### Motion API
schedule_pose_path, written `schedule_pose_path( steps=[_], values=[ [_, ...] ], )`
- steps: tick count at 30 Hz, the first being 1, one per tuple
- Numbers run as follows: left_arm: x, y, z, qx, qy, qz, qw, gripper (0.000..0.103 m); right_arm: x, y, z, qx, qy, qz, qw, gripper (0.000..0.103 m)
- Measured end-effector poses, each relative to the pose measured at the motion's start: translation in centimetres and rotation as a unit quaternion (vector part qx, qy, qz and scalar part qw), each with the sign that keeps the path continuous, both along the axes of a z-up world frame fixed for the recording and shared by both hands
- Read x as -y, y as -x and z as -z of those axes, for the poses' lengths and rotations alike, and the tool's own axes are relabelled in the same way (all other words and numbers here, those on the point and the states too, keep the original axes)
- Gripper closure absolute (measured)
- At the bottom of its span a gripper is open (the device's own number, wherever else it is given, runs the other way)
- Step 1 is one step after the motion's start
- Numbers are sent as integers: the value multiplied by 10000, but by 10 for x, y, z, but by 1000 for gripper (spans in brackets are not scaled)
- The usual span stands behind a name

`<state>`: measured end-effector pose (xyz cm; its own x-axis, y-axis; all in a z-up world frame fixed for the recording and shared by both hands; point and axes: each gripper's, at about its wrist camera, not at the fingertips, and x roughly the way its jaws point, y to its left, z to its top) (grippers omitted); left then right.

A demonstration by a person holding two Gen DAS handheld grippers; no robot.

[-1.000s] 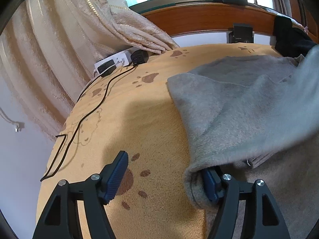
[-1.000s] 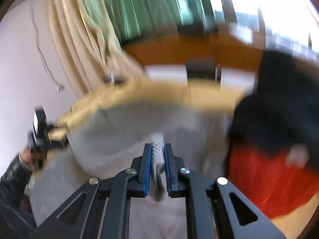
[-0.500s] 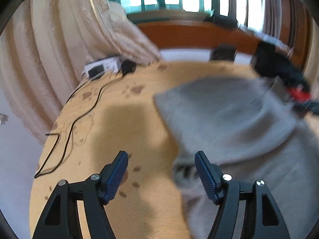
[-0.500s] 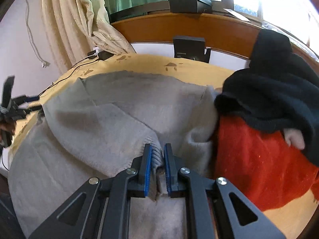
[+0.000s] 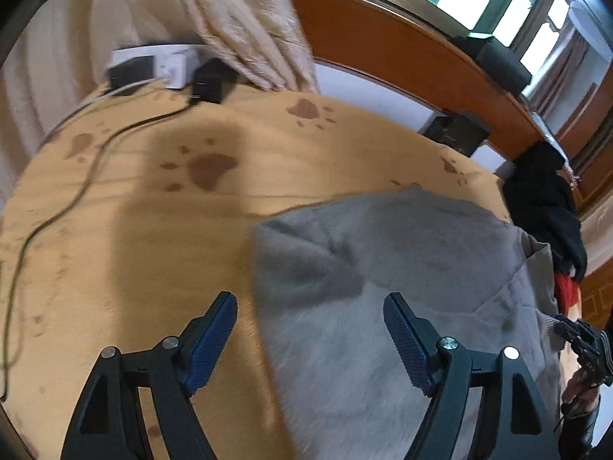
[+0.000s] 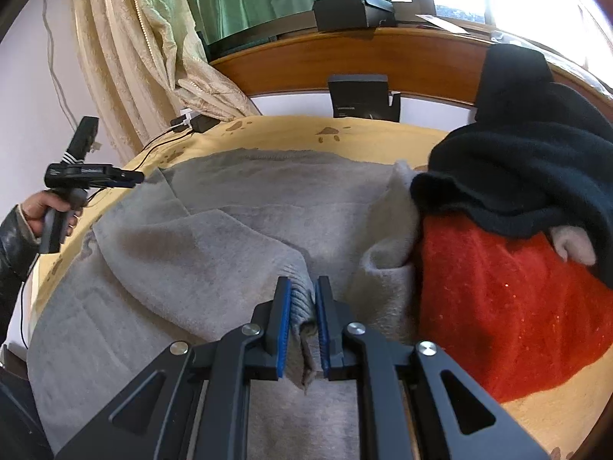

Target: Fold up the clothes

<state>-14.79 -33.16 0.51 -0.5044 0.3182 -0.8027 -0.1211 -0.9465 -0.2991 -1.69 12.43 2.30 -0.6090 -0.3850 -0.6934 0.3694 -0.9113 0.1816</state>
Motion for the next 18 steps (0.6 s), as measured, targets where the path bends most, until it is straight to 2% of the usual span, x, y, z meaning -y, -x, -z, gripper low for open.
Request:
schedule_pose_path(
  steps=[2,3,5,6,8,9,11,14,16,18],
  values=[
    [-5,3,4,-36,111,15,9999,26,-1,3,4,47,15,24,10000,88],
    [-6,4,6,-46,176,14,9998,47,-1,3,6,69,19,31,10000,87],
    [-1,7,7,-83,373,-138,9992,73,-1,4,8,87,16,44,10000,87],
    [4,8,6,-127,473,-240,9985,78,-2,4,8,91,12,51,9999,87],
    [10,8,3,-272,832,-461,9951,80,-1,4,5,23,13,71,10000,87],
    [13,7,2,-350,1043,-561,9923,86,0,3,2,-28,-1,77,10000,87],
    [20,6,3,-397,1304,-644,9886,86,4,3,-6,-161,-92,94,9998,87],
    [27,5,5,-427,1493,-805,9846,86,9,1,-25,-611,-320,275,9972,87],
    [28,6,10,-488,1818,-857,9784,86,9,-4,-38,-955,-473,483,9931,87],
    [33,5,9,-483,1653,-953,9804,86,7,-7,-45,-1230,-709,667,9876,87]
  ],
)
